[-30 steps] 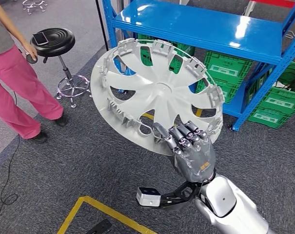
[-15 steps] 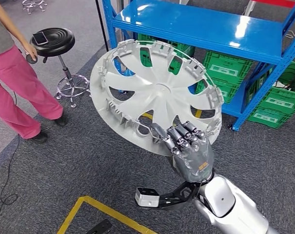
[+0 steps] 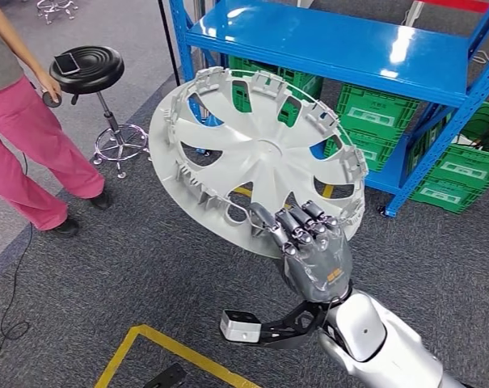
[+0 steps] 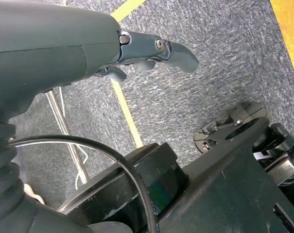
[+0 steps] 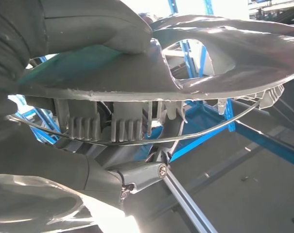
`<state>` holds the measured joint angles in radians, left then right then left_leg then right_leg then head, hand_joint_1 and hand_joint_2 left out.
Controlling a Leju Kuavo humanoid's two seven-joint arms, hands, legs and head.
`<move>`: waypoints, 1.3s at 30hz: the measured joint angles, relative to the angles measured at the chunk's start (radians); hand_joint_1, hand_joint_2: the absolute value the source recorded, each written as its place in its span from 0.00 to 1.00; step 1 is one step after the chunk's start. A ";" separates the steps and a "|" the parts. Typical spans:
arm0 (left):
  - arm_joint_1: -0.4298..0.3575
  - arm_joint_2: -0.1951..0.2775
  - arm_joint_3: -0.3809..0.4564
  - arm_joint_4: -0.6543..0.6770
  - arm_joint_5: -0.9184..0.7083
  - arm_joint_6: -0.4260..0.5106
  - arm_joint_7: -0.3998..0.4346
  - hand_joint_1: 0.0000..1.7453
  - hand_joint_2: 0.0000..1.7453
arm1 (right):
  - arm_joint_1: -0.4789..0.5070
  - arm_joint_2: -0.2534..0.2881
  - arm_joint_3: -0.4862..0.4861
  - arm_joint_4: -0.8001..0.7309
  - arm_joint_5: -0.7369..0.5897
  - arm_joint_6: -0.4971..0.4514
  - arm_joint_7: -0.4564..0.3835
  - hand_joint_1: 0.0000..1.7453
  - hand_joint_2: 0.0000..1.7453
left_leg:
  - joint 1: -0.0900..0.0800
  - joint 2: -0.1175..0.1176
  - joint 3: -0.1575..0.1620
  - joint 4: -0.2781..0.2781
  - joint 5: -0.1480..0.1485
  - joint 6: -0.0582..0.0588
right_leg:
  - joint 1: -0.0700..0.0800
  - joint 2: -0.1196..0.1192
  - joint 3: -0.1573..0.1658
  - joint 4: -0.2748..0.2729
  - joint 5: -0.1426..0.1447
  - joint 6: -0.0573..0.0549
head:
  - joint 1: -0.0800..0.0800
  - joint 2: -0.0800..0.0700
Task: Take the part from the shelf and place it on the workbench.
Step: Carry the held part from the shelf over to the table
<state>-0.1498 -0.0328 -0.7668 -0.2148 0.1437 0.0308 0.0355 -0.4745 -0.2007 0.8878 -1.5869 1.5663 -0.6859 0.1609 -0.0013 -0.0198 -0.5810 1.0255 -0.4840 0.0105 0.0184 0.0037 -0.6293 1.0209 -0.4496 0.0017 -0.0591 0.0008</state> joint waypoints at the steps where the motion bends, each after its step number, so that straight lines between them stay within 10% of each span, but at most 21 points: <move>1: 0.000 0.000 0.000 0.000 -0.001 -0.001 0.000 0.00 1.00 | -0.003 0.000 0.004 0.002 0.000 0.000 0.006 1.00 1.00 | 0.000 0.000 0.000 0.000 0.000 0.000 | 0.000 0.000 0.000 0.000 0.000 0.000 | 0.000 0.000; 22: 0.002 0.004 0.000 0.000 -0.004 -0.010 0.000 0.00 1.00 | -0.164 -0.027 0.206 0.075 0.000 0.000 0.299 1.00 1.00 | 0.000 0.000 0.000 0.000 0.000 0.000 | 0.000 0.000 0.000 0.000 0.000 0.000 | 0.000 0.000; 39: 0.002 0.004 0.000 0.000 -0.010 -0.015 -0.008 0.00 1.00 | -0.223 -0.034 0.326 0.106 -0.001 0.000 0.377 1.00 1.00 | 0.000 0.000 0.000 0.000 0.000 0.000 | 0.000 0.000 0.000 0.000 0.000 0.000 | 0.000 0.000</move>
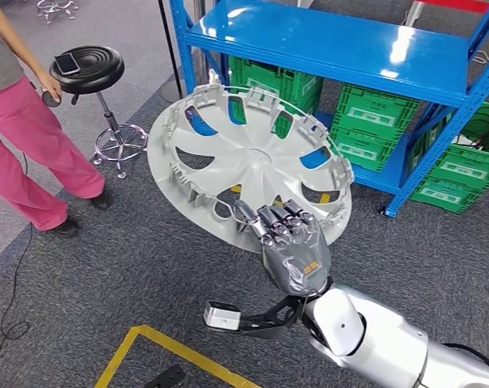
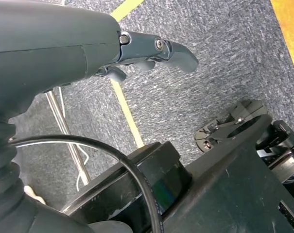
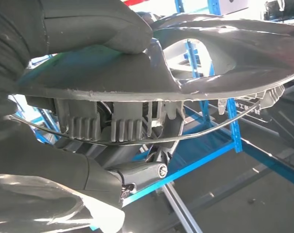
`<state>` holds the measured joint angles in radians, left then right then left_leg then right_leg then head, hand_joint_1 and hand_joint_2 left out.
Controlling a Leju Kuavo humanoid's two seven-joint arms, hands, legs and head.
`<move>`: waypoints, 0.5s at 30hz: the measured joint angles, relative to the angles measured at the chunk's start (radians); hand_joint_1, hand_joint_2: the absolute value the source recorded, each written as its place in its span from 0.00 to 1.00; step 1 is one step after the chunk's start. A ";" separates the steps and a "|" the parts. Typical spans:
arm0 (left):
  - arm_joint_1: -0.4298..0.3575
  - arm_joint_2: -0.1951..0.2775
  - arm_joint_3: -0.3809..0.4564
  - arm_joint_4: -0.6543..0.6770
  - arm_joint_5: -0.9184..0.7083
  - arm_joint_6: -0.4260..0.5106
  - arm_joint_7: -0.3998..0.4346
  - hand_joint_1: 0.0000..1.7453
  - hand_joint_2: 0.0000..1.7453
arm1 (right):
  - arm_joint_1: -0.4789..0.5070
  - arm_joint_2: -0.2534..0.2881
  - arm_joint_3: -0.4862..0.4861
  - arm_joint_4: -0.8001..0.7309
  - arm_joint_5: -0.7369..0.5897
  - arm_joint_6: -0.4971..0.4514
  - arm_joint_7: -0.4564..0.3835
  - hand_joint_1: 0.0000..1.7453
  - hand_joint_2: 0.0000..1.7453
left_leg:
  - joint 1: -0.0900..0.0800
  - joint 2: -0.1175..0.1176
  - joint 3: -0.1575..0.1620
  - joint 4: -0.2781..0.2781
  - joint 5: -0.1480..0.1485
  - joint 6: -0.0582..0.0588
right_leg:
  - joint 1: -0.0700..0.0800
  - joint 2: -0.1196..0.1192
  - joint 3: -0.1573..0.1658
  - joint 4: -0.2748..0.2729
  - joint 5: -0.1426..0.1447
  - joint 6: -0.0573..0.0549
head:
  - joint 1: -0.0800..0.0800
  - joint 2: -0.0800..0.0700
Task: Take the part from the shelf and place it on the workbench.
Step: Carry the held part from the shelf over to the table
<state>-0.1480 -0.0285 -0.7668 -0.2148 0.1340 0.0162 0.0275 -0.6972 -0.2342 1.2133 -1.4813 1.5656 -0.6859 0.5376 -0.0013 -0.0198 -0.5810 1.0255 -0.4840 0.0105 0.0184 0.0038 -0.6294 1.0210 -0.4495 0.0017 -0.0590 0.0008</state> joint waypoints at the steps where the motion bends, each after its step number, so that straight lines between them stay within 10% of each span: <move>1: 0.000 0.000 0.000 0.000 -0.002 -0.001 -0.003 0.00 1.00 | -0.007 0.000 0.010 0.002 0.000 0.000 0.015 1.00 1.00 | 0.000 0.000 0.000 0.000 0.000 0.000 | 0.000 0.000 0.000 0.000 0.000 0.000 | 0.000 0.000; 15: -0.002 0.000 -0.001 0.000 -0.021 -0.001 -0.007 0.00 1.00 | -0.112 0.000 0.165 0.038 -0.001 0.000 0.106 1.00 1.00 | 0.000 0.000 0.000 0.000 0.000 0.000 | 0.000 0.000 0.000 0.000 0.000 0.000 | 0.000 0.000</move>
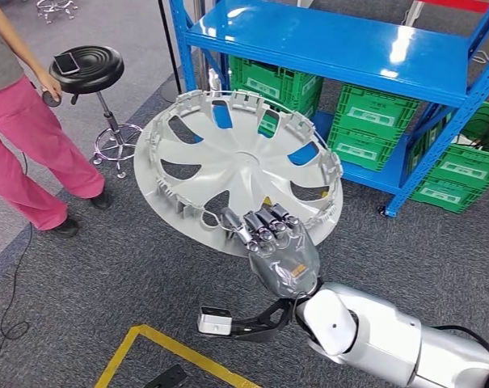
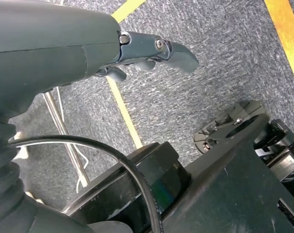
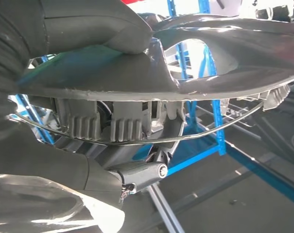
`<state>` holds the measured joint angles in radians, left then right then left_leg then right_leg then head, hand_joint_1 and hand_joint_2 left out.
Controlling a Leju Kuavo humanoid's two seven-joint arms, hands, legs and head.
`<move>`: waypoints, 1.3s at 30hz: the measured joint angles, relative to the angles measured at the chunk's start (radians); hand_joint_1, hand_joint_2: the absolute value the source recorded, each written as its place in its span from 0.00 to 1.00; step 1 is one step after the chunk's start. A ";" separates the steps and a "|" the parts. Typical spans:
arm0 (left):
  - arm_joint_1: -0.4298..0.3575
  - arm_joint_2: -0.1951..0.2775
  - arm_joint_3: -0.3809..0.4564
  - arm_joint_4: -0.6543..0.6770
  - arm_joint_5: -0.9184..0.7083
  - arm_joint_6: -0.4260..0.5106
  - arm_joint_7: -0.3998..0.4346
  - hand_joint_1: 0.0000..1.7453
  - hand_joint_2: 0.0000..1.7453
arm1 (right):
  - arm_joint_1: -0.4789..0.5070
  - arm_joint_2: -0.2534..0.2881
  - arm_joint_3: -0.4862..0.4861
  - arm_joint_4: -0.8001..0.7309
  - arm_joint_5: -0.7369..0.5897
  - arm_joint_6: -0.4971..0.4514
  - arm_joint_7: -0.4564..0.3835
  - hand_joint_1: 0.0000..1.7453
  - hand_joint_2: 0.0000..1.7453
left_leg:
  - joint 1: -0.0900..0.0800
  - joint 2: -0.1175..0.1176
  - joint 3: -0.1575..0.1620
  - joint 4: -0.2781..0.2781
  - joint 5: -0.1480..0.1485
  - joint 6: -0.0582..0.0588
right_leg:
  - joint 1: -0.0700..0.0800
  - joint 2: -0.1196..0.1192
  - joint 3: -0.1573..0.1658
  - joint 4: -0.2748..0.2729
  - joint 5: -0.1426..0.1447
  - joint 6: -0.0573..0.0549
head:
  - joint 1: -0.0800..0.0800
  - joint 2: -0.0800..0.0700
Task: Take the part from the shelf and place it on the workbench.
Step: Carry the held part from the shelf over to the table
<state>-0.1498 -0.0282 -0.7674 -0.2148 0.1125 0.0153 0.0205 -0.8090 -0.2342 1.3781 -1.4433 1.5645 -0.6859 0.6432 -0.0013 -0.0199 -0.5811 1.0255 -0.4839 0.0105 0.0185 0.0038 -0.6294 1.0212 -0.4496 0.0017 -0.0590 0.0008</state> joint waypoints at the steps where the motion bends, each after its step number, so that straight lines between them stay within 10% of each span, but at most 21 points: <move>1: 0.000 0.000 0.000 0.000 -0.001 0.000 0.000 0.00 1.00 | -0.005 0.000 0.008 0.002 0.000 0.000 0.000 1.00 1.00 | 0.000 0.000 0.000 0.000 0.000 0.000 | 0.000 0.000 0.000 0.000 0.000 0.000 | 0.000 0.000; 15: -0.001 -0.001 -0.001 0.000 -0.008 0.003 0.002 0.00 1.00 | -0.034 0.000 0.038 0.017 -0.001 0.000 0.000 1.00 1.00 | -0.002 0.002 0.003 -0.004 0.007 0.013 | -0.006 0.000 -0.004 0.003 0.000 0.014 | 0.000 0.000; 21: -0.002 -0.002 -0.001 0.000 -0.008 0.003 0.002 0.00 1.00 | -0.038 0.000 0.040 0.019 -0.001 0.000 0.000 1.00 1.00 | 0.014 0.007 0.007 -0.014 0.015 0.020 | -0.027 -0.001 -0.128 0.264 -0.111 0.044 | 0.006 0.000; 25: -0.004 -0.001 -0.001 0.000 -0.008 0.003 0.002 0.00 1.00 | -0.039 0.000 0.040 0.022 -0.001 0.000 0.000 1.00 1.00 | 0.026 0.003 0.009 -0.006 0.003 -0.001 | -0.039 -0.002 -0.040 0.082 -0.007 0.056 | 0.008 0.000; 31: -0.009 0.000 -0.001 0.000 -0.008 0.004 0.003 0.00 1.00 | -0.041 0.000 0.039 0.026 -0.001 0.000 0.000 1.00 1.00 | 0.031 0.006 -0.002 0.004 -0.006 -0.041 | -0.031 0.001 0.008 -0.007 0.000 0.013 | 0.004 0.000; 36: -0.015 0.000 0.000 0.000 -0.006 0.004 0.002 0.00 1.00 | -0.041 0.000 0.040 0.026 -0.001 0.000 0.000 1.00 1.00 | 0.029 0.010 -0.111 0.255 -0.114 -0.048 | -0.031 -0.008 0.018 -0.017 0.000 -0.005 | 0.003 0.000; 39: -0.017 0.001 0.000 0.000 -0.007 0.004 0.003 0.00 1.00 | -0.040 0.000 0.042 0.026 -0.001 0.000 0.000 1.00 1.00 | 0.034 0.013 -0.074 0.163 -0.030 -0.052 | -0.032 -0.006 0.021 -0.013 -0.004 -0.001 | 0.002 0.000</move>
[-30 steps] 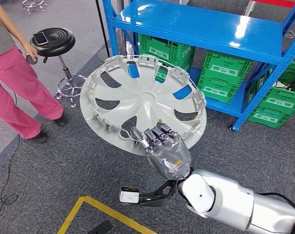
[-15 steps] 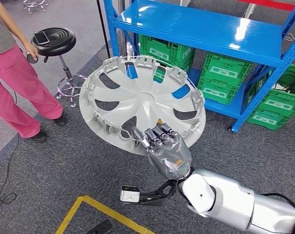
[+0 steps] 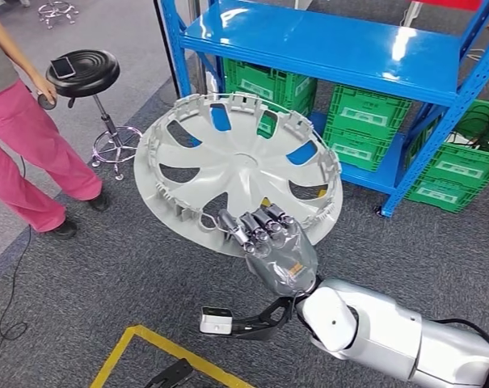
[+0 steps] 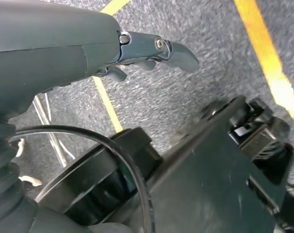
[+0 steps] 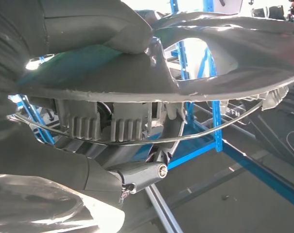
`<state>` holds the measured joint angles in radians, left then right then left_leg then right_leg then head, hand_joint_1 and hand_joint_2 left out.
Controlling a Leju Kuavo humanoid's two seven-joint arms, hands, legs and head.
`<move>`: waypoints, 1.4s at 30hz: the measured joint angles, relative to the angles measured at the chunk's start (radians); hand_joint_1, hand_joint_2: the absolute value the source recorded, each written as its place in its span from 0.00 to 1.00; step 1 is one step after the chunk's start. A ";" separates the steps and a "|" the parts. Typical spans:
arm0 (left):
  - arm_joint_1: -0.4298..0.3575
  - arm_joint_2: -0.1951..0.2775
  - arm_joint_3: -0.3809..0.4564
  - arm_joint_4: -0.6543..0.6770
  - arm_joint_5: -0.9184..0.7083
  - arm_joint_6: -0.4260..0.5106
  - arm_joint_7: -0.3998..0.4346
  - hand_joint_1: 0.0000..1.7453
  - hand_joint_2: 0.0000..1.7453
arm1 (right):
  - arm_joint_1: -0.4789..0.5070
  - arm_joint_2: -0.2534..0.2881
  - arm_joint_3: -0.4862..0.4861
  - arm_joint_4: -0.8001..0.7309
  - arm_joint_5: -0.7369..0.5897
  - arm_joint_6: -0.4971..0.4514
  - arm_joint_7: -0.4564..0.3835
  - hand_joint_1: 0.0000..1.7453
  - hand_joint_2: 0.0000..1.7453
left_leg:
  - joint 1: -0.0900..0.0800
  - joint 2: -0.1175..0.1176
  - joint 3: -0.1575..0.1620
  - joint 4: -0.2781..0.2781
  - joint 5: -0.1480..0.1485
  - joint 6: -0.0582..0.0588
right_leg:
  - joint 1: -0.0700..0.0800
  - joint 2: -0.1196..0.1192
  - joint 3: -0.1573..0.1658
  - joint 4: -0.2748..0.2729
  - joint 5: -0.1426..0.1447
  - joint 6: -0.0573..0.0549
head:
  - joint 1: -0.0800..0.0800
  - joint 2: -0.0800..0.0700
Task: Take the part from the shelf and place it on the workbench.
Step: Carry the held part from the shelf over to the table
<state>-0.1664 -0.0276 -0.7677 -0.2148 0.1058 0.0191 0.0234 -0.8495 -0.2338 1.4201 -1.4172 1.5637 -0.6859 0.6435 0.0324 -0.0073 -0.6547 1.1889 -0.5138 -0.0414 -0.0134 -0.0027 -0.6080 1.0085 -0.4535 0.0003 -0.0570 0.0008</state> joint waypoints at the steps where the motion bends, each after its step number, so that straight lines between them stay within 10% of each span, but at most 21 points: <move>1: 0.001 -0.001 0.000 0.000 0.000 0.000 0.001 0.00 1.00 | 0.000 0.000 0.000 0.000 0.000 0.000 0.000 1.00 1.00 | 0.001 0.002 0.023 -0.056 0.028 -0.003 | 0.003 0.001 -0.002 0.005 -0.002 0.005 | -0.001 0.000; 4: 0.005 -0.006 0.000 0.000 0.000 -0.001 0.002 0.00 1.00 | -0.001 0.000 -0.001 0.000 0.000 0.000 0.000 1.00 1.00 | 0.003 0.000 0.049 -0.141 0.038 0.005 | 0.012 0.004 -0.021 0.021 -0.005 0.015 | -0.003 0.000; 8: 0.006 -0.008 0.000 0.000 0.000 0.000 0.001 0.00 1.00 | -0.001 0.000 -0.002 0.000 -0.001 0.000 0.000 1.00 1.00 | 0.003 -0.009 0.047 -0.147 0.039 0.017 | 0.013 0.003 -0.025 0.022 0.004 -0.015 | -0.001 0.000; 14: 0.005 -0.008 0.000 0.000 0.000 0.000 0.001 0.00 1.00 | -0.002 0.000 -0.002 0.000 0.000 0.000 0.000 1.00 1.00 | -0.005 -0.010 0.046 -0.147 0.039 0.026 | 0.009 0.001 -0.020 0.010 0.011 -0.019 | -0.002 0.000; 19: 0.005 -0.005 0.000 0.000 0.000 0.000 0.001 0.00 1.00 | -0.002 0.000 -0.002 0.000 0.000 0.000 0.000 1.00 1.00 | -0.011 -0.009 0.046 -0.145 0.038 0.031 | 0.001 0.001 -0.019 0.005 0.010 0.028 | -0.002 0.000; 26: 0.005 0.001 0.000 0.000 -0.002 0.000 0.001 0.00 1.00 | -0.002 0.003 -0.002 0.000 0.000 0.000 0.000 1.00 1.00 | -0.010 -0.006 0.064 -0.179 0.059 0.053 | -0.004 0.000 -0.017 -0.009 0.014 0.054 | -0.002 0.000; 30: 0.007 0.000 0.000 0.000 -0.004 -0.002 0.001 0.00 1.00 | -0.002 0.003 -0.001 0.000 0.001 0.000 0.000 1.00 1.00 | -0.003 0.000 0.081 -0.219 0.082 0.062 | -0.007 0.002 -0.097 0.168 -0.087 0.059 | 0.001 0.000; 33: 0.008 0.000 0.000 0.000 -0.006 -0.003 0.000 0.00 1.00 | 0.001 0.003 0.005 0.000 0.001 0.000 0.000 1.00 1.00 | 0.008 -0.001 0.080 -0.215 0.081 0.048 | -0.018 0.001 -0.114 0.223 -0.085 0.071 | 0.000 0.000; 36: 0.004 0.001 0.000 0.000 -0.009 -0.003 0.000 0.00 1.00 | 0.002 0.003 0.006 0.000 0.001 0.000 0.000 1.00 1.00 | 0.025 -0.005 0.077 -0.204 0.074 0.018 | -0.025 0.005 -0.014 0.045 -0.010 0.084 | 0.000 0.000; 40: 0.004 -0.002 0.000 0.000 -0.012 -0.004 -0.002 0.00 1.00 | 0.000 0.003 0.006 0.001 0.000 0.000 0.000 1.00 1.00 | 0.035 -0.006 0.073 -0.218 0.085 -0.020 | -0.010 0.013 0.019 -0.022 0.001 0.054 | 0.002 0.000; 42: 0.003 -0.002 -0.001 0.000 -0.013 -0.004 -0.002 0.00 1.00 | -0.001 0.004 0.005 0.001 0.000 0.000 0.000 1.00 1.00 | 0.032 -0.006 0.075 -0.227 0.094 -0.019 | -0.014 0.011 0.019 -0.032 0.006 0.045 | -0.001 0.000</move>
<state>-0.1633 -0.0294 -0.7683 -0.2148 0.0929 0.0152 0.0217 -0.8500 -0.2301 1.4254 -1.4165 1.5634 -0.6860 0.6436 0.0640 -0.0129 -0.5793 0.9618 -0.4201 -0.0601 -0.0277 0.0088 -0.5888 0.9762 -0.4478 0.0451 -0.0583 0.0008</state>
